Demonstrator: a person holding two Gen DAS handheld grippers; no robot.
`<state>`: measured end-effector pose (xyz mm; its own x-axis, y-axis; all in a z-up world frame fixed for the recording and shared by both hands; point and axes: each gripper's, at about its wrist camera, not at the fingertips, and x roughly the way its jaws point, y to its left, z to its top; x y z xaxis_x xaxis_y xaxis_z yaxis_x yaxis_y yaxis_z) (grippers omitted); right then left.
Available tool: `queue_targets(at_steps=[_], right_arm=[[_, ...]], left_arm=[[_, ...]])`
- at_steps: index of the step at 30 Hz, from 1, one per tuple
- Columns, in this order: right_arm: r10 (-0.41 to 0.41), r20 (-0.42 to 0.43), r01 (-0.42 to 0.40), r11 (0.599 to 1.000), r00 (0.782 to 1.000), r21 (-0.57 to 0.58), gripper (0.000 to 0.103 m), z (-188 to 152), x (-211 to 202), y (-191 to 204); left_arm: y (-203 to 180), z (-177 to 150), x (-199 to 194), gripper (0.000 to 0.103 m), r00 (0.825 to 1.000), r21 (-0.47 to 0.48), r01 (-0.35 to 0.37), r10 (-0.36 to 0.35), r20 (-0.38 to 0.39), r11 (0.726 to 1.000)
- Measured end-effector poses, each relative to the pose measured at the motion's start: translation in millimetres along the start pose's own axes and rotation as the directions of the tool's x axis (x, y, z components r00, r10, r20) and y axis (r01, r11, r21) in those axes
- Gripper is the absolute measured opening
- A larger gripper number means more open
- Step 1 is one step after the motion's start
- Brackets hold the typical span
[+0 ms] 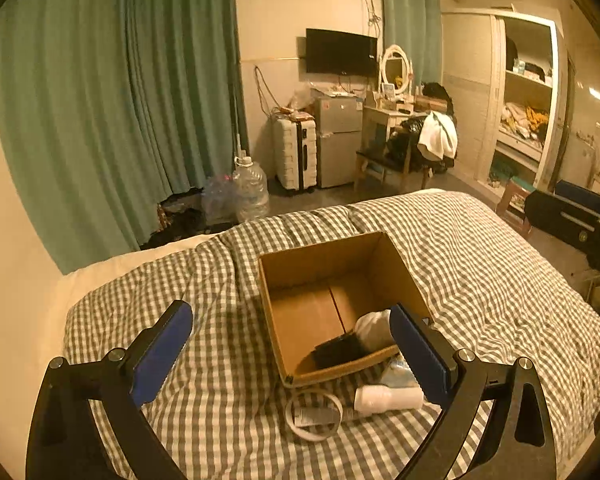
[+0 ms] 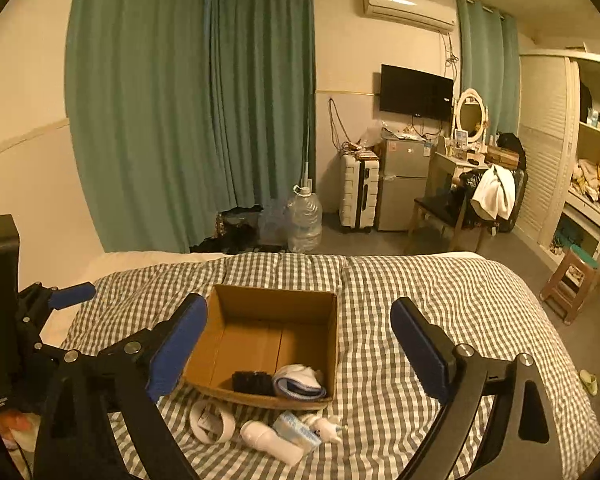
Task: Organize objects
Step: 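Drop the sock and black container into the box with both grippers, then grasp the white tape roll with the left gripper and lift it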
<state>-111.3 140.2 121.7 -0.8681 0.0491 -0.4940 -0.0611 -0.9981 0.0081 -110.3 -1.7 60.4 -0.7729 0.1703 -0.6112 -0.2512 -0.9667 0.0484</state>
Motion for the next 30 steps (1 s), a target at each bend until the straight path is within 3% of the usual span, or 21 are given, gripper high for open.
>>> queue_targets(at_steps=[6, 11, 15, 22, 30], right_arm=[[-0.008, -0.025, 0.007, 0.999, 1.000, -0.046, 0.093, -13, -13, 19], [0.019, -0.075, -0.021, 0.999, 0.997, -0.032, 0.093, -48, -7, 24], [-0.003, -0.134, 0.000, 1.000, 0.991, -0.026, 0.093, -79, 13, 22], [-0.074, -0.298, 0.064, 0.997, 0.952, -0.043, 0.093, -133, 77, 17], [-0.099, -0.409, 0.104, 0.995, 0.907, -0.010, 0.093, -176, 134, 7]], left_arm=[[9, -22, -4, 0.102, 0.999, -0.015, -0.031, 0.030, -0.016, 0.999], [15, -46, 5, 0.102, 0.998, -0.030, -0.034, 0.033, -0.046, 0.999], [14, -71, 25, 0.102, 0.996, -0.035, -0.033, 0.030, -0.089, 0.999], [7, -122, 79, 0.102, 0.977, 0.006, -0.058, 0.058, -0.206, 0.998], [5, -147, 124, 0.102, 0.956, -0.005, -0.011, 0.009, -0.294, 1.000]])
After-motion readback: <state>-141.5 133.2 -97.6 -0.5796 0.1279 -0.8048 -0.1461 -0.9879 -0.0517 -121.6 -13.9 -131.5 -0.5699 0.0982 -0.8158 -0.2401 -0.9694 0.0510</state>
